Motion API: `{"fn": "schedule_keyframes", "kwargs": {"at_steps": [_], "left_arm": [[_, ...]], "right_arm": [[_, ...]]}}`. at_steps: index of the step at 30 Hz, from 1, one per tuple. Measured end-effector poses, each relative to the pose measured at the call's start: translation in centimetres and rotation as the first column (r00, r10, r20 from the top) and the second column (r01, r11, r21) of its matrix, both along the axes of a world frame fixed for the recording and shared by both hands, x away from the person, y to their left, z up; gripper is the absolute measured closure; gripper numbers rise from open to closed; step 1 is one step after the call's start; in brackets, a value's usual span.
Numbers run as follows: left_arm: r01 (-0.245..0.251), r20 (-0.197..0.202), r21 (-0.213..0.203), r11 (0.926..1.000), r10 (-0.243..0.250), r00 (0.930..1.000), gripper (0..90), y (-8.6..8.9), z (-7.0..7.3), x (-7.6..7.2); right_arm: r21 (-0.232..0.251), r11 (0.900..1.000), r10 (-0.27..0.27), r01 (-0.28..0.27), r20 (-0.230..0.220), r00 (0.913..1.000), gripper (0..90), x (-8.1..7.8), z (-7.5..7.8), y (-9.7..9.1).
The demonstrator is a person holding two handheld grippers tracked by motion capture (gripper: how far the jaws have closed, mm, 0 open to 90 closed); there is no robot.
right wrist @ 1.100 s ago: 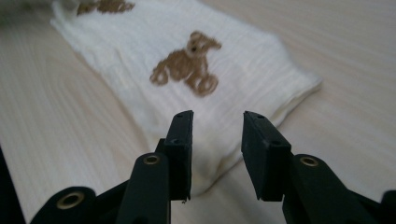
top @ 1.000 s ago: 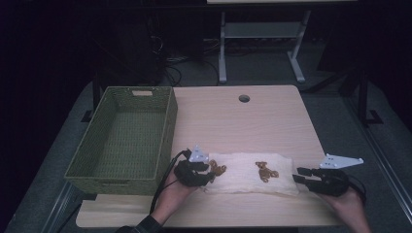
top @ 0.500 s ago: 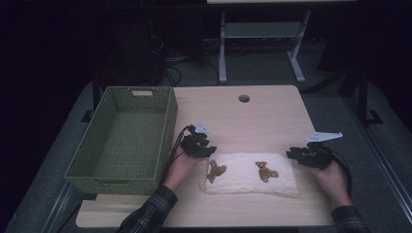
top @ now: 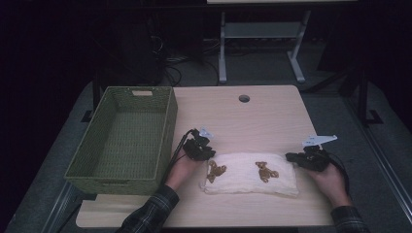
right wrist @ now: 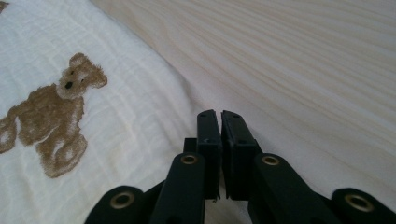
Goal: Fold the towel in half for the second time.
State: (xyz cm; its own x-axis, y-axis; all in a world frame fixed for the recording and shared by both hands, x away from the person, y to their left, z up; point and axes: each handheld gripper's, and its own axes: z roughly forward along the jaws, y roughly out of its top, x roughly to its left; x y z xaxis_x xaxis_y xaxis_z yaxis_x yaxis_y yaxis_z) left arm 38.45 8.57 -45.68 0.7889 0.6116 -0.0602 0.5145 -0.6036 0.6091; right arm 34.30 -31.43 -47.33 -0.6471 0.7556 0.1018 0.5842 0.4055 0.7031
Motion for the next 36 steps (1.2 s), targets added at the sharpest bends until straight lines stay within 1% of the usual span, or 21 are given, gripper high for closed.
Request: {"fn": "schedule_keyframes", "kwargs": {"at_steps": [1, 3, 4, 7, 9, 10, 11, 12, 13, 14, 15, 18, 20, 21, 23, 25, 26, 29, 31, 34, 36], "left_arm": [[0.000, 0.006, 0.006, 1.0000, 0.000, 1.0000, 89.5, -0.1, 0.0, 0.0], [-0.007, 0.008, 0.021, 0.9998, 0.007, 0.9999, 89.7, -0.1, 0.2, 0.1], [-0.009, 0.019, 0.024, 0.9997, 0.009, 0.9998, 89.8, -0.1, 0.3, 0.3], [-0.044, 0.031, -0.010, 0.9990, 0.044, 0.9985, 89.9, 0.4, 0.8, 0.5], [-0.046, 0.031, -0.031, 0.9984, 0.047, 0.9984, 89.8, 0.4, 1.1, 0.5], [-0.045, 0.005, -0.050, 0.9977, 0.045, 0.9990, 89.8, 0.4, 1.1, 0.4], [-0.042, -0.004, -0.054, 0.9977, 0.042, 0.9991, 89.6, 0.3, 1.1, 0.3], [-0.042, -0.003, -0.058, 0.9974, 0.042, 0.9991, 87.9, 0.3, 1.1, 0.2], [-0.041, -0.011, -0.068, 0.9969, 0.040, 0.9991, 78.8, 0.3, 1.1, 0.0], [-0.034, -0.017, -0.080, 0.9963, 0.032, 0.9993, 72.9, 0.2, 1.0, -0.1], [-0.024, -0.013, -0.068, 0.9974, 0.023, 0.9996, 69.0, 0.2, 0.9, -0.2], [-0.013, -0.010, -0.023, 0.9996, 0.013, 0.9999, 66.9, 0.0, 0.4, -0.3], [-0.012, -0.019, -0.005, 0.9999, 0.011, 0.9998, 69.1, -0.1, 0.0, -0.1], [-0.008, -0.021, -0.011, 0.9999, 0.008, 0.9997, 71.9, -0.1, -0.1, 0.0], [0.003, -0.028, -0.009, 1.0000, -0.004, 0.9996, 83.6, -0.2, -0.1, 0.1], [0.004, -0.024, -0.003, 1.0000, -0.004, 0.9997, 86.5, -0.3, 0.1, 0.2], [-0.004, -0.019, -0.010, 0.9999, 0.004, 0.9998, 86.9, -0.2, 0.2, 0.2], [-0.031, 0.030, -0.055, 0.9980, 0.033, 0.9990, 87.0, 0.2, 1.2, -0.1], [-0.029, 0.068, -0.070, 0.9971, 0.034, 0.9971, 87.0, 0.4, 2.1, -0.6], [-0.002, 0.114, -0.075, 0.9972, 0.010, 0.9935, 87.0, 0.7, 3.0, -1.9], [0.017, 0.121, -0.075, 0.9971, -0.007, 0.9927, 87.0, 0.9, 3.2, -2.9]], "right_arm": [[0.002, 1.0000, -0.008, 0.008, 0.001, 1.0000, 87.3, 0.0, 0.0, 0.0], [-0.002, 0.9998, -0.018, 0.018, 0.008, 0.9998, 87.5, 0.0, 0.0, 0.0], [-0.001, 0.9999, -0.016, 0.016, 0.016, 0.9997, 87.5, 0.1, 0.1, -0.2], [0.008, 0.9997, -0.023, 0.023, 0.031, 0.9992, 87.7, 0.2, 0.6, -0.4], [0.020, 0.9995, -0.027, 0.026, 0.044, 0.9987, 87.7, 0.3, 0.9, -0.5], [0.027, 0.9993, -0.027, 0.025, 0.045, 0.9986, 87.8, 0.3, 1.0, -0.5], [0.023, 0.9994, -0.028, 0.027, 0.047, 0.9985, 87.7, 0.4, 1.1, -0.5], [0.024, 0.9994, -0.028, 0.026, 0.049, 0.9984, 87.8, 0.4, 1.2, -0.4], [0.023, 0.9994, -0.026, 0.025, 0.049, 0.9984, 87.7, 0.4, 1.1, -0.4], [0.017, 0.9995, -0.027, 0.027, 0.043, 0.9987, 87.7, 0.3, 1.1, -0.4], [0.016, 0.9996, -0.025, 0.025, 0.045, 0.9987, 87.7, 0.2, 1.1, -0.4], [0.017, 0.9996, -0.024, 0.023, 0.047, 0.9986, 87.7, 0.1, 1.0, -0.5], [0.016, 0.9996, -0.023, 0.023, 0.045, 0.9987, 87.7, 0.1, 1.0, -0.5], [0.014, 0.9997, -0.021, 0.020, 0.046, 0.9987, 87.7, 0.1, 1.0, -0.5], [0.013, 0.9997, -0.023, 0.022, 0.045, 0.9987, 87.8, 0.1, 1.0, -0.5], [0.016, 0.9996, -0.023, 0.022, 0.049, 0.9985, 87.8, 0.1, 1.1, -0.6], [0.020, 0.9995, -0.025, 0.024, 0.051, 0.9984, 87.8, 0.1, 1.2, -0.6], [0.030, 0.9993, -0.025, 0.023, 0.065, 0.9975, 87.8, 0.1, 1.6, -0.8], [0.040, 0.9990, -0.023, 0.020, 0.081, 0.9965, 87.8, -0.2, 2.0, -0.8], [0.054, 0.9985, -0.013, 0.008, 0.106, 0.9942, 87.8, -0.9, 2.6, -1.0], [0.063, 0.9980, -0.005, -0.003, 0.120, 0.9927, 87.8, -1.7, 2.9, -1.1]]}}
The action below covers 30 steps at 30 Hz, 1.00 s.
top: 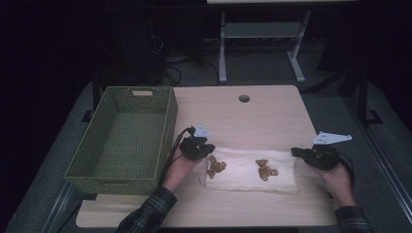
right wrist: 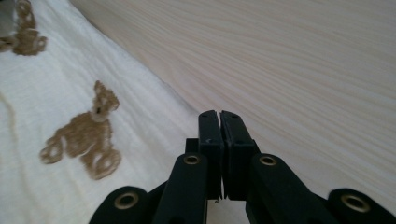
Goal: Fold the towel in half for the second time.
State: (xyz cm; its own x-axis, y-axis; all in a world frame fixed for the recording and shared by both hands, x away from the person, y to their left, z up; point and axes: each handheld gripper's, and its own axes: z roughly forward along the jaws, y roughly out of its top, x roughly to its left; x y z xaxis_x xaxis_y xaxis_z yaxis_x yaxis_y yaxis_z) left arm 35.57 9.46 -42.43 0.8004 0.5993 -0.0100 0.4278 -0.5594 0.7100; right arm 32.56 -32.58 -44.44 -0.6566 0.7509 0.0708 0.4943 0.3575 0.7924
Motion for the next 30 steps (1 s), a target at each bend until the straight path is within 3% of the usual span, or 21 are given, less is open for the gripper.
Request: {"fn": "schedule_keyframes", "kwargs": {"at_steps": [7, 15, 21, 25, 30], "left_arm": [[0.060, -0.007, -0.010, 0.9982, -0.060, 0.9982, 87.0, 1.0, 0.4, -3.5], [0.100, -0.011, 0.025, 0.9947, -0.100, 0.9950, 86.8, 1.2, 0.1, -6.3], [0.114, -0.053, 0.024, 0.9932, -0.112, 0.9923, 84.6, 1.4, -0.6, -6.9], [0.113, -0.034, -0.005, 0.9936, -0.113, 0.9930, 68.7, 1.4, 0.4, -7.0], [0.143, -0.025, -0.010, 0.9897, -0.143, 0.9894, 57.5, 0.0, 0.9, -5.9]], "right_arm": [[0.004, 0.9991, 0.042, -0.042, 0.012, 0.9991, 87.8, -3.7, 0.2, 0.0], [-0.017, 0.9973, 0.071, -0.071, 0.002, 0.9975, 87.8, -6.9, -0.1, 0.2], [-0.003, 0.9947, 0.103, -0.103, -0.021, 0.9945, 85.4, -8.5, -0.6, 0.3], [0.025, 0.9960, 0.087, -0.086, -0.022, 0.9960, 67.8, -8.9, -0.3, -0.1], [0.033, 0.9988, 0.038, -0.037, -0.014, 0.9992, 62.7, -7.9, 0.2, -0.4]]}}
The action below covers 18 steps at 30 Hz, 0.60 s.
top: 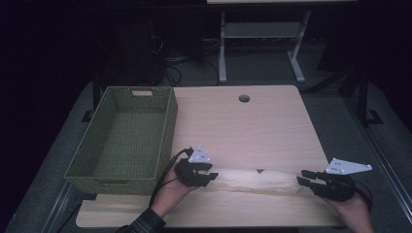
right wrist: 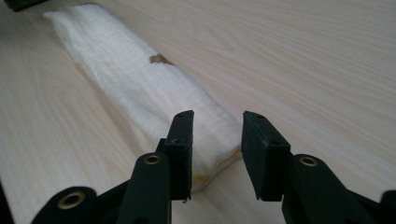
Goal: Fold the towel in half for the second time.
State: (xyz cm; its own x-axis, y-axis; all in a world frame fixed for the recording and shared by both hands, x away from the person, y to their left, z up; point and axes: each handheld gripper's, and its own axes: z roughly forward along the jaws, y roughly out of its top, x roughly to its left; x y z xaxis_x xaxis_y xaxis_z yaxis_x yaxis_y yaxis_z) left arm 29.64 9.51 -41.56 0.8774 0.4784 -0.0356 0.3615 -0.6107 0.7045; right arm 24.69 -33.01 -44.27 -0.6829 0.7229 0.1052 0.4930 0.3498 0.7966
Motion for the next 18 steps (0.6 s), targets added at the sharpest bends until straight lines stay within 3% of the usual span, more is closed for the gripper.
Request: {"fn": "schedule_keyframes", "kwargs": {"at_steps": [8, 15, 18], "left_arm": [[0.072, -0.038, -0.010, 0.9974, -0.072, 0.9967, 51.4, -2.8, -0.8, 2.8], [0.141, -0.060, 0.028, 0.9896, -0.139, 0.9885, 49.4, -5.5, -2.2, 4.1], [0.164, -0.087, 0.052, 0.9851, -0.159, 0.9835, 48.5, -6.4, -3.2, 4.4]], "right_arm": [[-0.015, 0.9999, -0.002, 0.002, -0.010, 0.9999, 62.6, 2.3, -0.2, 1.1], [-0.048, 0.9988, 0.000, -0.003, -0.042, 0.9991, 63.3, 3.7, -1.2, 1.9], [-0.053, 0.9986, -0.004, 0.001, -0.069, 0.9976, 63.3, 3.9, -1.8, 1.8]]}}
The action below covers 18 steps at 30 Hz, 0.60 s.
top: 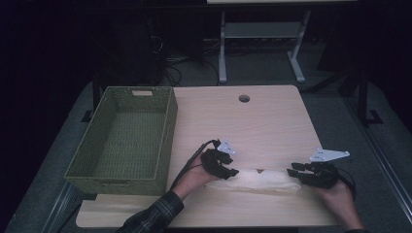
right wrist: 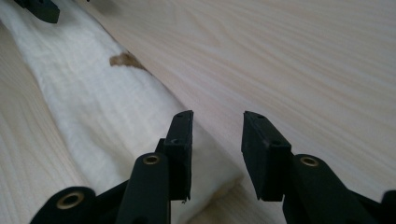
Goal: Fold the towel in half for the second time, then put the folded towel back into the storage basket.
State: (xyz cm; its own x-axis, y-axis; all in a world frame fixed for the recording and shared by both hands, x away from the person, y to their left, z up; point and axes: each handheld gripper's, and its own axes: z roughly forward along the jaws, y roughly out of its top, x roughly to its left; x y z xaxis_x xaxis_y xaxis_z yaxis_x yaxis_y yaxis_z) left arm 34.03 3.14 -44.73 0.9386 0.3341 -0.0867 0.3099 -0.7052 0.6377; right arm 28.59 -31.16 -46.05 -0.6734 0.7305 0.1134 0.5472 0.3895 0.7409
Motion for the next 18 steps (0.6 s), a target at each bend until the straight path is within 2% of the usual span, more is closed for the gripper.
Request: {"fn": "schedule_keyframes", "kwargs": {"at_steps": [1, 4, 8, 9, 12, 14, 18], "left_arm": [[0.006, -0.008, 0.024, 0.9997, -0.006, 1.0000, 48.0, -0.2, -0.4, 0.0], [0.014, -0.018, 0.047, 0.9988, -0.013, 0.9998, 48.3, -0.6, -1.1, 0.1], [0.021, -0.010, 0.050, 0.9985, -0.021, 0.9997, 51.2, -0.6, -1.0, 0.1], [0.016, -0.012, 0.039, 0.9991, -0.016, 0.9998, 52.1, -0.6, -1.1, 0.0], [0.026, -0.012, 0.050, 0.9984, -0.026, 0.9996, 56.8, -0.6, -1.0, -0.1], [0.031, -0.016, 0.049, 0.9983, -0.030, 0.9994, 59.7, -0.6, -1.0, -0.2], [0.042, -0.040, 0.041, 0.9983, -0.040, 0.9984, 69.6, -0.5, -1.0, -0.1]], "right_arm": [[-0.002, 1.0000, 0.003, -0.003, -0.004, 1.0000, 63.3, 0.0, -0.1, 0.0], [-0.012, 0.9999, -0.003, 0.003, -0.024, 0.9997, 63.3, 0.1, -0.6, -0.1], [-0.017, 0.9999, 0.000, -0.001, -0.056, 0.9984, 63.3, 0.2, -1.0, -0.1], [-0.017, 0.9999, 0.002, -0.003, -0.057, 0.9984, 63.8, 0.2, -1.1, -0.1], [-0.021, 0.9998, -0.003, 0.001, -0.063, 0.9980, 64.8, 0.1, -1.2, -0.1], [-0.020, 0.9998, 0.003, -0.004, -0.057, 0.9984, 67.2, 0.0, -1.2, -0.1], [-0.003, 0.9998, 0.019, -0.019, -0.078, 0.9968, 79.0, -0.1, -1.2, 0.0]]}}
